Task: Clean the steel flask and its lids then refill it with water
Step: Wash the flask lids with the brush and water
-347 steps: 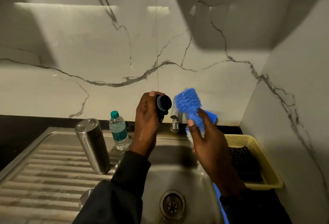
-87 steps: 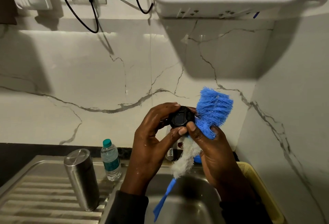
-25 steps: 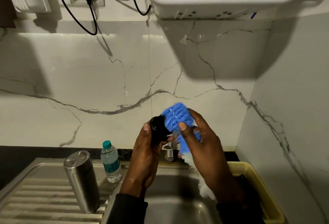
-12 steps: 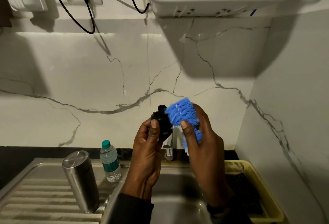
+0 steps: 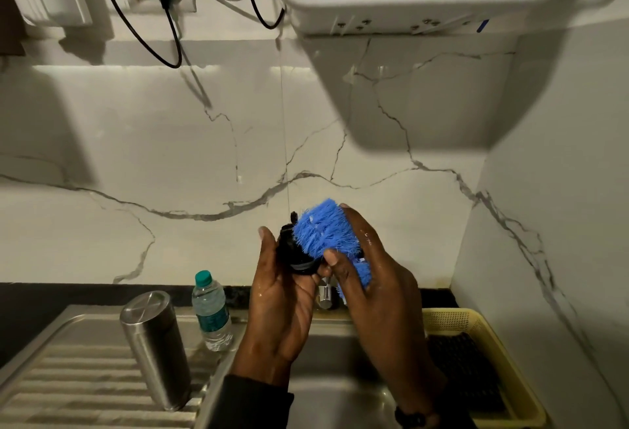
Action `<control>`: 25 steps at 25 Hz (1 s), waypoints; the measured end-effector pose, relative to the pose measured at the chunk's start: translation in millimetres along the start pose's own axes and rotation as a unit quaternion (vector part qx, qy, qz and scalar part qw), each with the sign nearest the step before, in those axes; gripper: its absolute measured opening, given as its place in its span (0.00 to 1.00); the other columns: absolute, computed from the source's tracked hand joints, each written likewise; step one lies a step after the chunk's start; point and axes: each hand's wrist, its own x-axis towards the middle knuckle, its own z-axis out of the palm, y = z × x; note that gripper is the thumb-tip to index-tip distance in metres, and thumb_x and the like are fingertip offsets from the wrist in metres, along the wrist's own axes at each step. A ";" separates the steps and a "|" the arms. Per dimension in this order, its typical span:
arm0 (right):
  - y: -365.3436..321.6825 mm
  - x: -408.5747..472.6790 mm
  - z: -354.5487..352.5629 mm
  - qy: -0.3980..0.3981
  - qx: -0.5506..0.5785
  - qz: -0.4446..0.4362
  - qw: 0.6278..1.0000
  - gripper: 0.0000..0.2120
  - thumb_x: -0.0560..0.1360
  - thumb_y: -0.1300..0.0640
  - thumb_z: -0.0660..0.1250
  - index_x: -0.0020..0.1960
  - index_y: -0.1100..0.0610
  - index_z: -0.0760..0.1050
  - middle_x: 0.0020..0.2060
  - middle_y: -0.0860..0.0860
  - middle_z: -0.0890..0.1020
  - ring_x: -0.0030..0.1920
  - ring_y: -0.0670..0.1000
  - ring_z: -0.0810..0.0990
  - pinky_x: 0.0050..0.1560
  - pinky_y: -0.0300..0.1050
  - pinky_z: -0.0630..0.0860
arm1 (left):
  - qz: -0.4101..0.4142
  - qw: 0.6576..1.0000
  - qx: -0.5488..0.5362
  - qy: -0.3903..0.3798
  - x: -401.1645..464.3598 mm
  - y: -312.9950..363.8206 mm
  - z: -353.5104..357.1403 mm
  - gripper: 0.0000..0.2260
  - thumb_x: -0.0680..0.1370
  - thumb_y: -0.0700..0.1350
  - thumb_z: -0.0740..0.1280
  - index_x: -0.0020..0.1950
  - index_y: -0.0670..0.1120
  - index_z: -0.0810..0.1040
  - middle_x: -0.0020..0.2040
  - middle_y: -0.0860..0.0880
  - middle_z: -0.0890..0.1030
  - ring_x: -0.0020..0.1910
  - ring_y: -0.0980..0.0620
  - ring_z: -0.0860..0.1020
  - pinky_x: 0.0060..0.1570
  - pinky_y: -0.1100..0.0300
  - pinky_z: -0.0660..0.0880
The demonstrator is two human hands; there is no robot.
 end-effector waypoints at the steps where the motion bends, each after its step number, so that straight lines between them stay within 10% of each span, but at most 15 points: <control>1: 1.0 -0.9 1.3 0.000 -0.006 0.006 1.000 0.25 0.76 0.36 0.57 0.72 0.36 0.60 0.47 0.36 0.80 0.48 0.38 0.81 0.45 0.35 0.78 | 0.006 1.000 0.020 0.003 -0.6 -0.6 1.0 0.30 0.77 0.60 0.66 0.68 0.38 0.73 0.59 0.39 0.80 0.49 0.46 0.79 0.47 0.54 0.75; 4: 5.8 0.1 1.3 0.025 0.018 0.037 0.999 0.23 0.75 0.37 0.58 0.70 0.33 0.61 0.41 0.29 0.78 0.44 0.34 0.80 0.44 0.33 0.79 | 0.023 0.998 0.051 0.031 0.1 -3.7 -1.9 0.31 0.74 0.58 0.72 0.68 0.39 0.71 0.53 0.42 0.78 0.41 0.50 0.80 0.38 0.59 0.80; 8: 4.2 -1.3 1.8 -0.018 0.005 0.028 0.999 0.25 0.76 0.37 0.57 0.72 0.37 0.60 0.45 0.32 0.78 0.45 0.34 0.79 0.42 0.28 0.75 | 0.036 0.996 0.082 0.019 0.9 -5.8 -2.0 0.23 0.78 0.56 0.58 0.66 0.43 0.76 0.59 0.43 0.83 0.54 0.46 0.82 0.52 0.54 0.80; 13: 4.3 2.1 -2.2 -0.033 0.023 0.031 0.999 0.25 0.74 0.36 0.57 0.71 0.35 0.61 0.42 0.33 0.78 0.45 0.35 0.80 0.41 0.30 0.78 | -0.004 0.999 0.013 0.042 0.1 -2.4 -1.6 0.25 0.78 0.61 0.57 0.62 0.43 0.78 0.51 0.41 0.79 0.37 0.52 0.75 0.30 0.65 0.74; 25: 1.9 5.5 -8.8 -0.109 0.064 0.030 0.991 0.24 0.73 0.34 0.59 0.69 0.32 0.62 0.45 0.30 0.78 0.49 0.33 0.79 0.47 0.31 0.78 | -0.045 0.991 0.101 0.073 3.3 0.1 -10.7 0.30 0.82 0.64 0.52 0.65 0.40 0.75 0.36 0.43 0.71 0.23 0.55 0.66 0.16 0.66 0.61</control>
